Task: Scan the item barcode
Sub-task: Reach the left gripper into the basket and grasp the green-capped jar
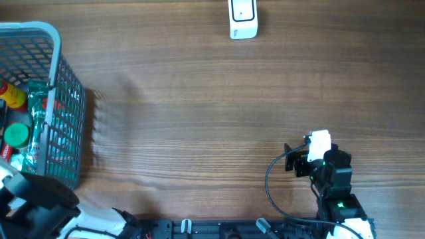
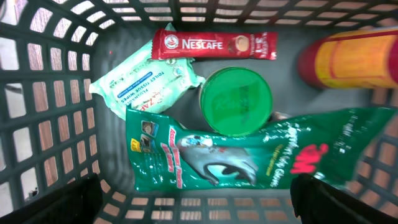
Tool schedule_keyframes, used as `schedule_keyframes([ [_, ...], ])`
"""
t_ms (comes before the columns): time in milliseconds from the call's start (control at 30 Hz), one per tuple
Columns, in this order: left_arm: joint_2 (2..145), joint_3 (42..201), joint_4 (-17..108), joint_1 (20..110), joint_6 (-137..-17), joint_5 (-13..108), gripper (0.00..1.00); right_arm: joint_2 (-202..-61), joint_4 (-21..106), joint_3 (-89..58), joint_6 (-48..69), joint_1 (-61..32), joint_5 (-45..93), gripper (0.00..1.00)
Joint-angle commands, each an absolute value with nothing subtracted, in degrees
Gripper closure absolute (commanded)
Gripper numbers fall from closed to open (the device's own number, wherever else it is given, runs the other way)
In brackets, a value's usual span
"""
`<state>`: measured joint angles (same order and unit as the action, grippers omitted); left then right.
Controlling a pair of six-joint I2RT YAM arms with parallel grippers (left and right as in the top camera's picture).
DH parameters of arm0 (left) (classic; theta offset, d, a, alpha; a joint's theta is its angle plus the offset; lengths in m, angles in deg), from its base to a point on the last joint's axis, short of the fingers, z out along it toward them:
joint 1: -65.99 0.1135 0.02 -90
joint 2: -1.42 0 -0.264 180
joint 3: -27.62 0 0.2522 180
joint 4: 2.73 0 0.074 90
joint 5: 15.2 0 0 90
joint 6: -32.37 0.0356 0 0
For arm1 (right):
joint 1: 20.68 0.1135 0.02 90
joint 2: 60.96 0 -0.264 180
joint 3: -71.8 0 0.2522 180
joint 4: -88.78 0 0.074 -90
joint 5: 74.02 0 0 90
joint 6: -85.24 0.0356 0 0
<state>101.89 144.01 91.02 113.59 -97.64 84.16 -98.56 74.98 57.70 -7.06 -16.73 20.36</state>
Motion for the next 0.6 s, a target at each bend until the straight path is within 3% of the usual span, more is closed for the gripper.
schedule_keyframes([
  [0, 105.1, 144.5, 91.2, 113.8, -98.6, 87.4, 0.00, -98.3, 75.1, 57.7, -7.7, -16.5, 19.8, 0.00],
  [267, 107.4, 143.4, 88.1, 113.7, -98.9, 87.4, 0.00, -98.3, 75.1, 57.7, -7.7, -16.5, 19.8, 0.00],
  [567, 107.4, 128.3, 74.3, 113.7, -98.8, 87.3, 0.00, -98.3, 75.1, 57.7, -7.6, -16.5, 19.8, 0.00],
])
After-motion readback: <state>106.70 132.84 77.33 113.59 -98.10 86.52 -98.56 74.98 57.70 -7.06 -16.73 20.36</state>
